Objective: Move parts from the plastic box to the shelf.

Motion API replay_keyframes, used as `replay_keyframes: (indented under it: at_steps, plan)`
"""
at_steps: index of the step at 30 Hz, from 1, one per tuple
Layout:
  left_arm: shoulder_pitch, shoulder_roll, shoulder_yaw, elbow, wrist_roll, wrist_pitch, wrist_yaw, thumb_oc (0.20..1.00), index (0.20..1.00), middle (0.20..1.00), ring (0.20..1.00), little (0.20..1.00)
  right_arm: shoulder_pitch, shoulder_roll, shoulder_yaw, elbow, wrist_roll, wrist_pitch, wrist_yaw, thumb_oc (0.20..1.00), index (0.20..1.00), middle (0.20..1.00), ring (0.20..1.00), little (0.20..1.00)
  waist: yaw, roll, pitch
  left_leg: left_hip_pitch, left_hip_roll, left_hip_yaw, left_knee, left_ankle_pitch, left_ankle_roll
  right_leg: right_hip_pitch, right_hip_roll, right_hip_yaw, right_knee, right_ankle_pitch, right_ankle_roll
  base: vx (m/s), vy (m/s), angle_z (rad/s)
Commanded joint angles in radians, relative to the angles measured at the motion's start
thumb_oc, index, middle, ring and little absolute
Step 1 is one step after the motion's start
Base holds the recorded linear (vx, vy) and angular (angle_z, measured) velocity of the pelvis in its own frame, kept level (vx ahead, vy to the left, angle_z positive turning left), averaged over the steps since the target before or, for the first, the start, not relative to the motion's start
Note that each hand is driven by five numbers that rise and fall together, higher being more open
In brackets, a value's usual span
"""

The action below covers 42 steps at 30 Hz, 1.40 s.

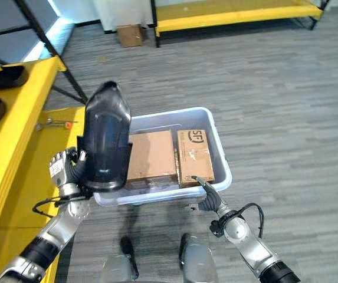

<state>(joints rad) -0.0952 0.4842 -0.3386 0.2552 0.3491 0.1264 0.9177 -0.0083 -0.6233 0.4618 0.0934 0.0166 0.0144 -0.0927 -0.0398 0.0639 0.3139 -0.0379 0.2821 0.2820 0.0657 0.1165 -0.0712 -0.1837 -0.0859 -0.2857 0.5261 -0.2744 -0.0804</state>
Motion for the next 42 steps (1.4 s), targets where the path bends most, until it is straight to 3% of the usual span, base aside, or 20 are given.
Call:
replay_keyframes:
  at_steps: [1,5,7,10,13,17,20,25,27,28,31,32,33,34,35,36,37,38,39,42]
  plan:
    - [-0.092,0.042,0.070,-0.047,0.082,-0.098,0.003,0.200,0.200,0.200,0.200,0.200,0.032,0.024,-0.062,-0.091,0.031,-0.019,-0.028,1.000,1.000,1.000,1.000,1.000,-0.063,-0.053,0.009,-0.056,0.058,0.064,0.063,0.079,-0.099,0.187,-0.042,-0.071,-0.204,0.077,0.096,-0.07,-0.037,1.02]
    - [-0.048,0.059,0.073,-0.086,0.111,-0.128,0.027,0.200,0.200,0.200,0.200,0.200,0.047,0.017,-0.087,-0.106,0.027,-0.037,-0.030,1.000,1.000,1.000,1.000,1.000,-0.068,-0.076,-0.001,-0.032,0.052,0.107,0.216,-0.016,-0.075,0.190,-0.071,-0.098,-0.254,0.108,0.101,-0.18,0.034,0.71]
    - [-0.034,0.072,0.077,-0.116,0.115,-0.138,0.027,0.200,0.200,0.200,0.200,0.200,0.044,0.006,-0.099,-0.123,0.031,-0.035,-0.029,1.000,1.000,1.000,1.000,1.000,-0.074,-0.088,-0.010,-0.020,0.081,0.136,0.338,-0.021,-0.086,0.189,-0.077,-0.107,-0.278,0.120,0.094,-0.18,0.073,0.37]
    - [-0.039,0.086,0.072,-0.141,0.118,-0.156,0.033,0.200,0.200,0.200,0.200,0.200,0.041,0.003,-0.115,-0.131,0.034,-0.040,-0.030,1.000,1.000,1.000,1.000,1.000,-0.087,-0.087,-0.037,0.028,0.098,0.186,0.385,-0.028,-0.097,0.184,-0.076,-0.137,-0.289,0.126,0.087,-0.12,0.169,0.55]
    - [-0.070,0.091,0.053,-0.130,0.173,-0.144,0.040,0.200,0.200,0.200,0.200,0.200,0.046,0.007,-0.122,-0.113,0.026,-0.056,-0.028,1.000,1.000,1.000,1.000,1.000,-0.095,-0.066,-0.070,0.088,0.028,0.218,0.234,-0.067,-0.067,0.179,-0.091,-0.173,-0.292,0.154,0.112,-0.07,0.325,0.70]
    - [-0.095,0.095,0.032,-0.111,0.168,-0.135,0.008,0.200,0.200,0.200,0.200,0.200,0.020,0.028,-0.094,-0.085,0.045,-0.068,-0.033,1.000,1.000,1.000,1.000,1.000,-0.078,-0.060,-0.091,0.113,-0.011,0.216,0.116,-0.081,-0.053,0.198,-0.116,-0.178,-0.318,0.191,0.149,-0.02,0.295,0.66]
    - [-0.042,0.093,0.048,-0.133,0.210,-0.160,-0.003,0.200,0.200,0.200,0.200,0.200,0.006,0.055,-0.072,-0.094,0.037,-0.081,-0.024,1.000,1.000,1.000,1.000,1.000,-0.035,-0.060,-0.113,0.115,-0.042,0.203,0.028,-0.087,-0.044,0.235,-0.148,-0.199,-0.362,0.228,0.191,-0.01,0.345,0.31]
    - [0.074,0.100,0.106,-0.181,0.236,-0.164,-0.010,0.200,0.200,0.200,0.200,0.200,-0.008,0.074,-0.045,-0.132,0.049,-0.089,0.009,1.000,1.000,1.000,1.000,1.000,0.035,-0.068,-0.130,0.103,-0.071,0.185,0.012,-0.092,-0.030,0.273,-0.174,-0.248,-0.398,0.255,0.227,-0.04,0.245,0.34]
    - [0.126,0.111,0.151,-0.214,0.231,-0.163,-0.016,0.200,0.200,0.200,0.200,0.200,-0.036,0.089,-0.017,-0.162,0.048,-0.081,0.023,1.000,1.000,1.000,1.000,1.000,0.094,-0.073,-0.135,0.095,-0.097,0.162,0.011,-0.099,-0.018,0.301,-0.197,-0.289,-0.432,0.296,0.246,-0.09,0.350,0.59]
    - [0.140,0.114,0.174,-0.229,0.232,-0.163,-0.021,0.200,0.200,0.200,0.200,0.200,-0.065,0.113,0.014,-0.186,0.045,-0.059,0.005,1.000,1.000,1.000,1.000,1.000,0.145,-0.070,-0.138,0.090,-0.124,0.140,0.002,-0.103,-0.006,0.317,-0.228,-0.326,-0.450,0.339,0.262,-0.10,0.345,0.69]
    - [0.152,0.116,0.201,-0.237,0.229,-0.170,-0.027,0.200,0.200,0.200,0.200,0.200,-0.092,0.147,0.040,-0.203,0.029,-0.033,-0.030,1.000,1.000,1.000,1.000,1.000,0.194,-0.069,-0.144,0.085,-0.164,0.113,-0.026,-0.104,0.014,0.335,-0.273,-0.366,-0.464,0.402,0.294,-0.09,0.275,0.80]
    - [0.152,0.121,0.221,-0.239,0.218,-0.175,-0.027,0.200,0.200,0.200,0.200,0.200,-0.107,0.170,0.054,-0.196,0.012,-0.030,-0.050,1.000,1.000,1.000,1.000,1.000,0.221,-0.068,-0.144,0.082,-0.210,0.076,-0.058,-0.109,0.038,0.323,-0.320,-0.372,-0.435,0.468,0.323,-0.07,0.248,0.99]
    - [0.145,0.126,0.232,-0.236,0.216,-0.174,-0.033,0.200,0.200,0.200,0.200,0.200,-0.110,0.179,0.055,-0.189,0.005,-0.029,-0.059,1.000,1.000,1.000,1.000,1.000,0.225,-0.067,-0.145,0.077,-0.223,0.054,-0.066,-0.112,0.048,0.316,-0.319,-0.351,-0.414,0.466,0.325,-0.01,0.171,0.80]
    - [0.111,0.127,0.230,-0.218,0.219,-0.180,-0.072,0.200,0.200,0.200,0.200,0.200,-0.102,0.186,0.043,-0.183,0.017,-0.024,-0.099,1.000,1.000,1.000,1.000,1.000,0.202,-0.075,-0.146,0.067,-0.254,-0.032,-0.082,-0.123,0.069,0.287,-0.285,-0.228,-0.399,0.451,0.322,-0.01,-0.028,1.92]
    - [0.081,0.129,0.216,-0.206,0.230,-0.181,-0.091,0.200,0.200,0.200,0.200,0.200,-0.090,0.182,0.025,-0.181,0.037,-0.042,-0.116,1.000,1.000,1.000,1.000,1.000,0.166,-0.082,-0.144,0.054,-0.269,-0.105,-0.098,-0.107,0.092,0.235,-0.210,-0.101,-0.393,0.423,0.291,0.03,-0.110,2.63]
    - [0.072,0.125,0.207,-0.207,0.230,-0.170,-0.096,0.200,0.200,0.200,0.200,0.200,-0.064,0.169,-0.014,-0.181,0.045,-0.061,-0.091,1.000,1.000,1.000,1.000,1.000,0.131,-0.085,-0.151,0.050,-0.273,-0.192,-0.125,-0.090,0.094,0.198,-0.095,0.023,-0.382,0.342,0.259,0.03,-0.114,3.71]
    - [0.090,0.116,0.212,-0.217,0.230,-0.167,-0.098,0.200,0.200,0.200,0.200,0.200,-0.050,0.155,-0.043,-0.174,0.065,-0.075,-0.061,1.000,1.000,1.000,1.000,1.000,0.122,-0.089,-0.157,0.049,-0.279,-0.240,-0.135,-0.076,0.084,0.200,-0.017,0.069,-0.399,0.290,0.219,0.11,-0.171,3.29]
    - [0.145,0.098,0.219,-0.223,0.234,-0.213,-0.086,0.200,0.200,0.200,0.200,0.200,-0.032,0.131,-0.065,-0.175,0.090,-0.078,-0.053,1.000,1.000,1.000,1.000,1.000,0.101,-0.096,-0.155,0.024,-0.316,-0.351,-0.105,-0.056,0.082,0.191,0.096,0.217,-0.433,0.269,0.154,0.08,-0.269,2.49]
    - [0.175,0.086,0.228,-0.218,0.235,-0.244,-0.082,0.200,0.200,0.200,0.200,0.200,-0.019,0.123,-0.080,-0.169,0.103,-0.098,-0.040,1.000,1.000,1.000,1.000,1.000,0.107,-0.107,-0.159,0.000,-0.340,-0.404,-0.093,-0.052,0.083,0.202,0.113,0.248,-0.468,0.277,0.137,0.03,-0.307,1.60]
    - [0.207,0.060,0.235,-0.211,0.214,-0.269,-0.091,0.200,0.200,0.200,0.200,0.200,-0.038,0.128,-0.067,-0.128,0.102,-0.136,-0.060,1.000,1.000,1.000,1.000,1.000,0.131,-0.107,-0.151,-0.038,-0.358,-0.443,-0.068,-0.044,0.081,0.210,0.112,0.245,-0.505,0.292,0.129,-0.06,-0.261,0.62]
